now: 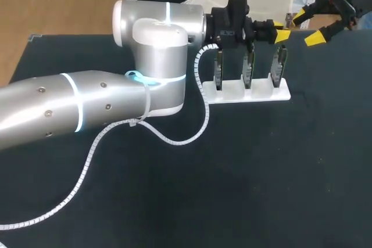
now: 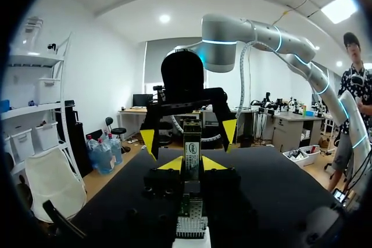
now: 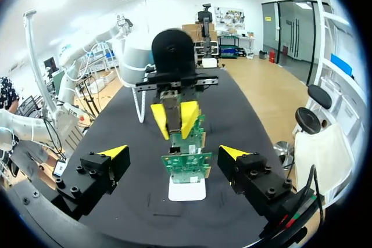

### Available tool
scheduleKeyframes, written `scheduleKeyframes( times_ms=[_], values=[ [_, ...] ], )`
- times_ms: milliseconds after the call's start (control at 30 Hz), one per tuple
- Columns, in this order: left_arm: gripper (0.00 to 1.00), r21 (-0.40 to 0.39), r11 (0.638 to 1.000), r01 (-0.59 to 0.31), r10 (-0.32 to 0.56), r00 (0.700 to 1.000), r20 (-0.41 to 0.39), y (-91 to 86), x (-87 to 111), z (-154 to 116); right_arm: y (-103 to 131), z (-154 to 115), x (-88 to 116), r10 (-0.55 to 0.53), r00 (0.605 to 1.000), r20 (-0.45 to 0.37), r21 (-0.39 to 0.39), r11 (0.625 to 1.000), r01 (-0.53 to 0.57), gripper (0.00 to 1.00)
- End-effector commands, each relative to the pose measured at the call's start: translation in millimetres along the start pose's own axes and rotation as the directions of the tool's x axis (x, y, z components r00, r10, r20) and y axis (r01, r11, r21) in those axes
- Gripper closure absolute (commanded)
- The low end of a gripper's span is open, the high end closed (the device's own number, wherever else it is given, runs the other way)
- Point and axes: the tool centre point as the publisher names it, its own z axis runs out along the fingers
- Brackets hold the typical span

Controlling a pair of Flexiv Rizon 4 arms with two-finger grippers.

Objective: Pick up the optical module with the left hand, and insert it into the network port with the right hand.

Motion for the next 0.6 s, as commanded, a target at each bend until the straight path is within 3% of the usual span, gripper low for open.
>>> scheduleKeyframes(
  times_ms=[33,600],
  values=[
    [1.0,0.007,1.0,0.002,-0.002,1.0,-0.005,3.4,-0.6,1,4,-4,-10,-0.017,1.0,0.004,0.019,1.0,0.016,0.0],
    [1.0,0.007,1.0,0.002,-0.002,1.0,-0.005,3.4,-0.6,1,-5,-2,-42,-0.057,0.998,0.041,-0.005,0.998,0.058,0.0]
  ],
)
